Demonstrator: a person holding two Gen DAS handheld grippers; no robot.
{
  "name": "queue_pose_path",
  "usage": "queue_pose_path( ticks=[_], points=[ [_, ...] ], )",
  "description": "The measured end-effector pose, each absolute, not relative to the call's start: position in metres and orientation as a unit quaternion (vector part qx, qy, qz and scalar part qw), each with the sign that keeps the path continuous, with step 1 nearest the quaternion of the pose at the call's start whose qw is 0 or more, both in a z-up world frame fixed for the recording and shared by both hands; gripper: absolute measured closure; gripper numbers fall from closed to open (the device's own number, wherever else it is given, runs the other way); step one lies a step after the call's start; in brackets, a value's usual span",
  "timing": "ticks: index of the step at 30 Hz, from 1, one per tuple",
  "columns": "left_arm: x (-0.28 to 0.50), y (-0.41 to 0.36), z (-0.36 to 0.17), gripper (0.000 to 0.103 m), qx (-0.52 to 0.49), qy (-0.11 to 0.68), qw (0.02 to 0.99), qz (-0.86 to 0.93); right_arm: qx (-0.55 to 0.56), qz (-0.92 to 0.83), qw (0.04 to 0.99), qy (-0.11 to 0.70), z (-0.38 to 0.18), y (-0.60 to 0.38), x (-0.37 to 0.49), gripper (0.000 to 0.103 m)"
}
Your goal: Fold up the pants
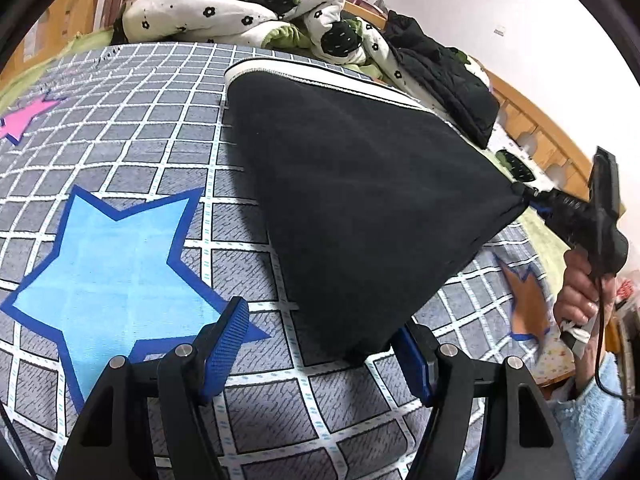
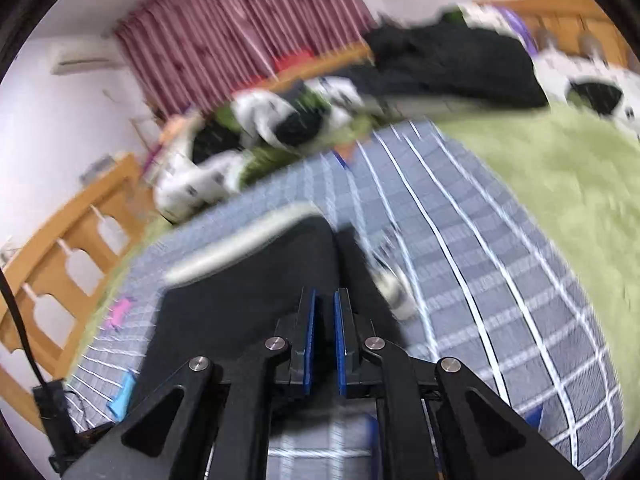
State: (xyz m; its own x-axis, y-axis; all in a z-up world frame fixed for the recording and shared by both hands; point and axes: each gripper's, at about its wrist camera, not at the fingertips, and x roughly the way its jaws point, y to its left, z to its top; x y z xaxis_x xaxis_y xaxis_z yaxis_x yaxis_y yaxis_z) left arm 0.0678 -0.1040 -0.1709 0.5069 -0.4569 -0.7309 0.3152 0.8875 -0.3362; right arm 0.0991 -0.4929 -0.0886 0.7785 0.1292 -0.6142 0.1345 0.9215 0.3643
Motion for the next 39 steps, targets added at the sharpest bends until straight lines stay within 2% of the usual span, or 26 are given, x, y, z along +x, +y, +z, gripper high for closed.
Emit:
queue_pose_path(
  ticks=[1,3,5,7,10,13,14,16,17,18,19,21,23,25,32,34,39],
  points=[
    [0.066,-0.106,-0.170,0.046,-0.076,0.440,0.867,-0.222,0.190,-0.013,0.920,0.343,-0.097,-0.493,0.102,0.094],
    [0.063,-0.110,-0.167,0.078,-0.079,0.440,0.864,-0.231,0.168,-0.031,0.917,0.361,-0.109,-0.489,0.106,0.093],
    [0.059,-0.111,-0.162,0.089,-0.063,0.431,0.873,-0.220,0.168,-0.032,0.916,0.362,-0.111,-0.488,0.107,0.093],
    [0.055,-0.108,-0.161,0.091,-0.040,0.414,0.885,-0.209,0.176,-0.021,0.922,0.345,-0.104,-0.491,0.100,0.093],
    [0.062,-0.096,-0.181,0.091,-0.068,0.447,0.869,-0.202,0.151,-0.032,0.920,0.361,-0.105,-0.487,0.097,0.094],
    [0.058,-0.091,-0.174,0.088,-0.075,0.446,0.866,-0.214,0.129,-0.054,0.896,0.421,-0.130,-0.477,0.109,0.095],
    [0.055,-0.089,-0.170,0.085,-0.073,0.446,0.865,-0.218,0.119,-0.057,0.899,0.419,-0.129,-0.475,0.108,0.095],
    [0.049,-0.084,-0.162,0.076,-0.061,0.445,0.866,-0.219,0.096,-0.057,0.907,0.407,-0.118,-0.471,0.101,0.091],
    [0.044,-0.079,-0.156,0.067,-0.052,0.440,0.870,-0.217,0.094,-0.053,0.911,0.399,-0.111,-0.472,0.097,0.088],
    [0.041,-0.075,-0.153,0.059,-0.049,0.435,0.872,-0.217,0.097,-0.052,0.917,0.382,-0.102,-0.474,0.091,0.078],
    [0.038,-0.071,-0.148,0.055,-0.050,0.430,0.875,-0.218,0.102,-0.050,0.923,0.367,-0.093,-0.476,0.088,0.061],
    [0.039,-0.061,-0.135,0.042,-0.055,0.414,0.884,-0.210,0.107,-0.042,0.932,0.343,-0.078,-0.478,0.090,0.036],
    [0.050,-0.054,-0.122,0.039,-0.069,0.407,0.887,-0.206,0.110,-0.035,0.933,0.340,-0.067,-0.478,0.104,0.032],
    [0.074,-0.051,-0.114,0.038,-0.097,0.416,0.881,-0.202,0.107,-0.024,0.926,0.362,-0.061,-0.474,0.131,0.024],
    [0.166,-0.078,-0.127,0.038,-0.121,0.459,0.859,-0.189,0.104,-0.011,0.895,0.435,-0.096,-0.464,0.211,0.024],
    [0.187,-0.087,-0.140,0.038,-0.112,0.476,0.853,-0.182,0.093,-0.013,0.878,0.469,-0.121,-0.461,0.224,0.030],
    [0.225,-0.102,-0.170,0.038,-0.112,0.503,0.841,-0.167,0.095,0.016,0.878,0.470,-0.137,-0.464,0.228,0.032]
  ],
)
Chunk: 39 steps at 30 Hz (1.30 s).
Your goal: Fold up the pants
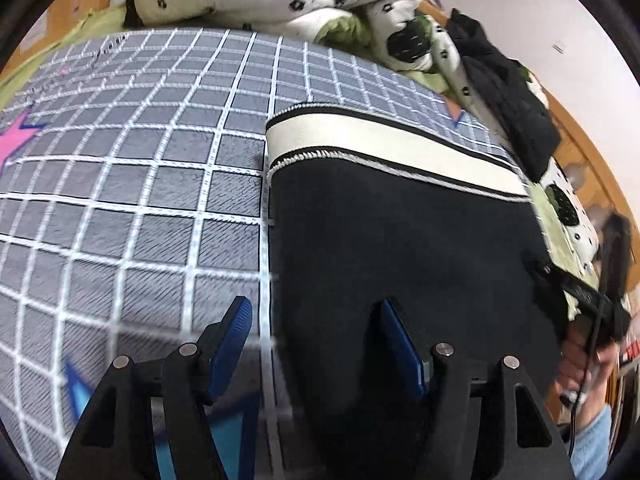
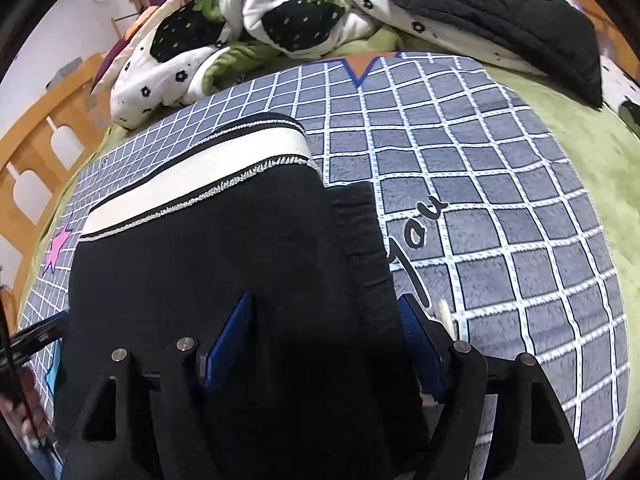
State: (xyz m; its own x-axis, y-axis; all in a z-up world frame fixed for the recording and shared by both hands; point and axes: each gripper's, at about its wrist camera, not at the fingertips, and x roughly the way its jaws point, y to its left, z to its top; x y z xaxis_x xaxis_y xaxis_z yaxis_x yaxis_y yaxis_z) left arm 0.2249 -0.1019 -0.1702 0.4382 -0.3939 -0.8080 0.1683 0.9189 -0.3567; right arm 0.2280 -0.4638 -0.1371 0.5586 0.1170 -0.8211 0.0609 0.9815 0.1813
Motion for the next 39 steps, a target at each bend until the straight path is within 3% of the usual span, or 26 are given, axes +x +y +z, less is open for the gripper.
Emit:
queue_pose_path(
  ticks=[2,5,8,11,15,21,30,35,37,39],
  points=[
    [0.230,-0.110,-0.174,0.039,-0.114,0.497,0.842,-0.178,0.091,0.020,0.878,0.469,-0.141,-0.464,0.230,0.032],
    [0.231,-0.119,-0.176,0.049,-0.103,0.492,0.846,-0.177,0.104,0.024,0.876,0.470,-0.144,-0.465,0.231,0.032],
    [0.225,-0.125,-0.164,0.076,-0.078,0.476,0.859,-0.171,0.130,0.048,0.872,0.470,-0.144,-0.473,0.231,0.038],
    [0.221,-0.127,-0.151,0.083,-0.064,0.466,0.867,-0.164,0.170,0.075,0.868,0.461,-0.142,-0.485,0.224,0.049],
    [0.217,-0.121,-0.132,0.092,-0.077,0.446,0.875,-0.171,0.173,0.072,0.882,0.432,-0.126,-0.484,0.205,0.072],
    [0.207,-0.099,-0.092,0.094,-0.113,0.419,0.874,-0.218,0.189,0.041,0.896,0.399,-0.098,-0.465,0.179,0.081],
    [0.213,0.009,-0.036,0.093,-0.075,0.389,0.905,-0.154,0.202,0.121,0.898,0.372,-0.059,-0.365,0.168,0.083],
    [0.231,0.042,-0.094,0.091,-0.008,0.432,0.896,-0.104,0.185,0.148,0.881,0.410,-0.093,-0.302,0.192,0.083],
    [0.235,0.049,-0.126,0.086,-0.010,0.449,0.889,-0.090,0.135,0.106,0.887,0.429,-0.123,-0.290,0.200,0.074],
    [0.235,0.053,-0.146,0.074,0.005,0.458,0.886,-0.077,0.109,0.099,0.894,0.423,-0.139,-0.294,0.202,0.071]
  ],
)
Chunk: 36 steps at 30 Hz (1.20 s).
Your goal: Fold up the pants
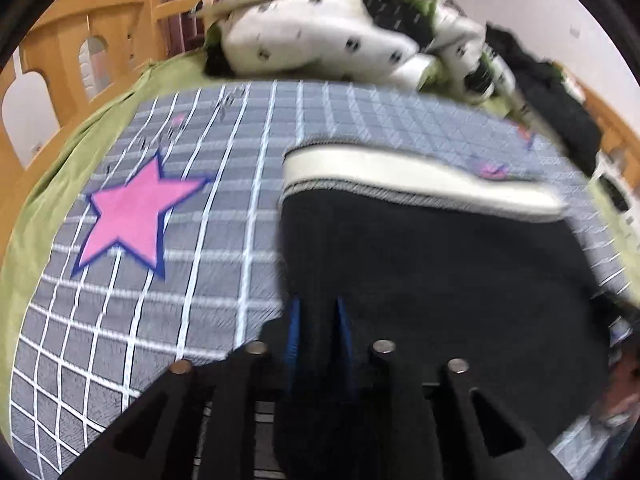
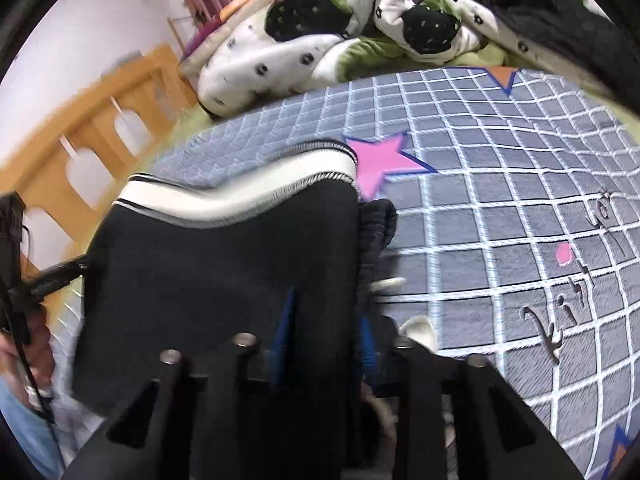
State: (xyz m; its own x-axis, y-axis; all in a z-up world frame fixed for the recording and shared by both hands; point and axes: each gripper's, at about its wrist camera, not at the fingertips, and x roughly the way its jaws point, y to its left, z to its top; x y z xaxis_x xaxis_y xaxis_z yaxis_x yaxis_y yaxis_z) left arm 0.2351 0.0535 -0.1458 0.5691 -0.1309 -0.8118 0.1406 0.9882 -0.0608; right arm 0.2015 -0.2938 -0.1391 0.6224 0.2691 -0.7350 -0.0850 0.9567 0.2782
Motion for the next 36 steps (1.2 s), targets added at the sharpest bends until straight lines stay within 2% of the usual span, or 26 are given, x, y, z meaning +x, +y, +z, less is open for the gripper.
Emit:
queue_pose_path(
  ticks=[2,4,5,6,11,13,15,16,17,23,25,27,29,32,35,36],
  points=[
    [0.229,0.062,-0.140,0.071,0.006,0.445,0.893,-0.071,0.108,0.110,0.888,0.433,-0.134,-0.300,0.202,0.061],
    [0.226,0.069,-0.123,0.066,-0.002,0.421,0.905,-0.067,0.066,0.088,0.898,0.425,-0.110,-0.303,0.198,0.058],
    [0.227,0.069,-0.113,0.054,-0.010,0.406,0.911,-0.075,0.059,0.079,0.906,0.411,-0.102,-0.304,0.195,0.059],
    [0.230,0.066,-0.106,0.047,-0.014,0.397,0.914,-0.084,0.048,0.078,0.918,0.387,-0.086,-0.303,0.193,0.059],
    [0.264,0.028,-0.089,0.047,0.000,0.350,0.928,-0.130,0.026,0.116,0.929,0.352,-0.061,-0.265,0.223,0.059],
    [0.285,0.013,-0.110,0.047,0.020,0.365,0.923,-0.120,-0.014,0.119,0.927,0.356,-0.076,-0.247,0.246,0.059],
    [0.303,0.007,-0.143,0.047,0.033,0.412,0.906,-0.087,-0.045,0.087,0.905,0.414,-0.119,-0.239,0.271,0.066],
    [0.308,0.009,-0.157,0.046,0.026,0.426,0.900,-0.088,-0.055,0.069,0.903,0.421,-0.132,-0.239,0.275,0.067],
    [0.307,0.014,-0.160,0.046,0.009,0.418,0.903,-0.097,-0.055,0.069,0.915,0.393,-0.136,-0.243,0.268,0.067],
    [0.307,0.024,-0.160,0.046,-0.018,0.413,0.905,-0.103,-0.054,0.070,0.917,0.389,-0.130,-0.244,0.260,0.066],
    [0.300,0.022,-0.156,0.048,-0.008,0.419,0.903,-0.095,-0.045,0.073,0.916,0.392,-0.131,-0.247,0.261,0.066],
    [0.286,0.025,-0.149,0.054,-0.005,0.424,0.901,-0.095,-0.038,0.079,0.913,0.399,-0.131,-0.248,0.268,0.066],
    [0.259,0.035,-0.139,0.054,-0.012,0.425,0.897,-0.123,-0.014,0.081,0.907,0.413,-0.121,-0.259,0.259,0.066],
    [0.217,0.056,-0.131,0.054,-0.035,0.408,0.903,-0.129,0.063,0.091,0.902,0.417,-0.113,-0.289,0.231,0.059],
    [0.183,0.074,-0.133,0.054,-0.059,0.403,0.905,-0.124,0.101,0.093,0.898,0.418,-0.124,-0.306,0.210,0.060],
    [0.175,0.078,-0.136,0.054,-0.061,0.405,0.904,-0.120,0.106,0.089,0.896,0.422,-0.129,-0.307,0.208,0.064]
  ],
)
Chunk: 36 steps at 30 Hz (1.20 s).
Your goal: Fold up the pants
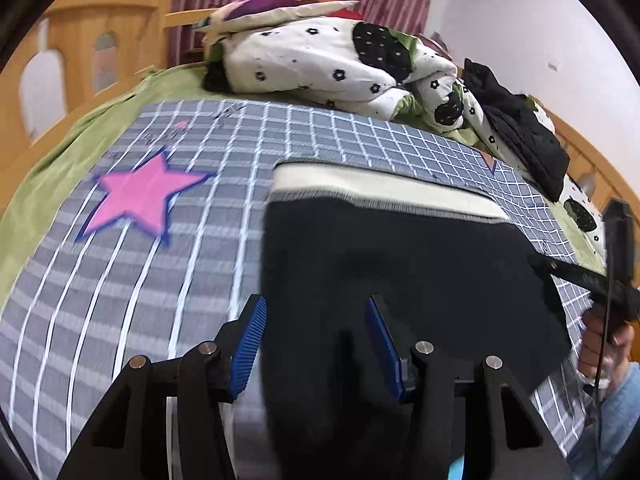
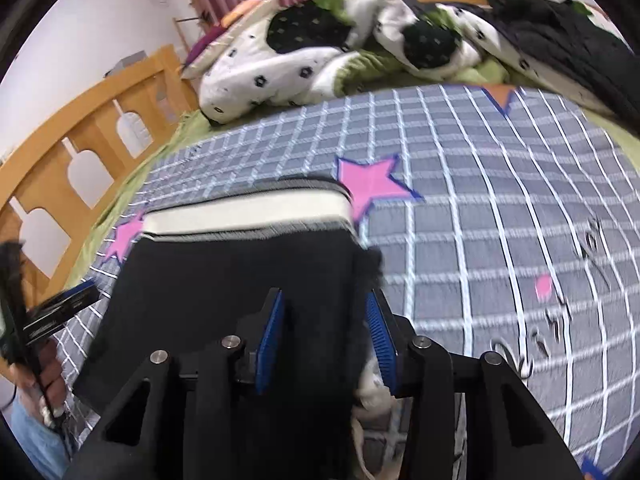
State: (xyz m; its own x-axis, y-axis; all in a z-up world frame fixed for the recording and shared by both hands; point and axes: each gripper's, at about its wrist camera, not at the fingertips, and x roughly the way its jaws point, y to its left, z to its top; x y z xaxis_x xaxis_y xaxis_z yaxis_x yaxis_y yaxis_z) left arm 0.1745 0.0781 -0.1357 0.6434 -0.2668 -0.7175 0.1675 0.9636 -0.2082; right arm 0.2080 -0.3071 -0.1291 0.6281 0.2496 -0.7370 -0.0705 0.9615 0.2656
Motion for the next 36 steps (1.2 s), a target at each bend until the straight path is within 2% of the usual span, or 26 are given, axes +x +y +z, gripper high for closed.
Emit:
queue_pose_path(
  ticks=[2,8,9,12,14,15,18,20,21,22,24,27,30,31,33,36],
  points=[
    [0.155,0.088,-0.142,0.054,-0.063,0.406,0.905,-0.111,0.126,0.088,0.897,0.415,-0.135,-0.307,0.206,0.063],
    [0.134,0.117,-0.154,0.054,-0.084,0.434,0.892,-0.094,0.090,0.088,0.902,0.413,-0.132,-0.288,0.233,0.063],
    [0.133,0.119,-0.154,0.054,-0.086,0.435,0.891,-0.092,0.079,0.083,0.899,0.422,-0.134,-0.283,0.242,0.066],
    [0.129,0.125,-0.150,0.054,-0.091,0.430,0.894,-0.086,0.058,0.083,0.907,0.410,-0.128,-0.275,0.243,0.090],
    [0.125,0.125,-0.146,0.054,-0.089,0.421,0.898,-0.093,0.100,0.099,0.912,0.386,-0.112,-0.287,0.228,0.094],
    [0.124,0.124,-0.145,0.054,-0.085,0.418,0.899,-0.097,0.132,0.111,0.910,0.376,-0.106,-0.301,0.218,0.094],
    [0.123,0.116,-0.145,0.054,-0.081,0.409,0.902,-0.112,0.093,0.078,0.906,0.406,-0.120,-0.309,0.211,0.092],
    [0.124,0.110,-0.143,0.054,-0.092,0.409,0.900,-0.120,0.064,0.059,0.905,0.416,-0.140,-0.306,0.212,0.086],
    [0.124,0.107,-0.140,0.054,-0.098,0.409,0.898,-0.127,0.065,0.052,0.910,0.406,-0.138,-0.307,0.211,0.076],
    [0.123,0.104,-0.136,0.054,-0.102,0.405,0.898,-0.141,0.076,0.042,0.910,0.406,-0.133,-0.309,0.209,0.071],
    [0.118,0.097,-0.130,0.053,-0.101,0.392,0.900,-0.162,0.095,0.050,0.906,0.410,-0.120,-0.309,0.203,0.074],
    [0.116,0.083,-0.140,0.053,-0.091,0.409,0.891,-0.176,0.067,0.058,0.924,0.373,-0.101,-0.295,0.168,0.073],
    [0.114,0.074,-0.166,0.050,-0.054,0.447,0.880,-0.150,0.046,0.077,0.917,0.388,-0.117,-0.276,0.145,0.073],
    [0.109,0.079,-0.168,0.050,-0.073,0.445,0.878,-0.160,0.021,0.065,0.909,0.410,-0.131,-0.266,0.144,0.073],
    [0.095,0.094,-0.165,0.051,-0.102,0.439,0.876,-0.173,-0.020,0.045,0.923,0.381,-0.134,-0.252,0.132,0.073],
    [0.072,0.102,-0.161,0.051,-0.070,0.429,0.885,-0.167,-0.020,0.049,0.913,0.406,-0.125,-0.248,0.126,0.073]
  ],
)
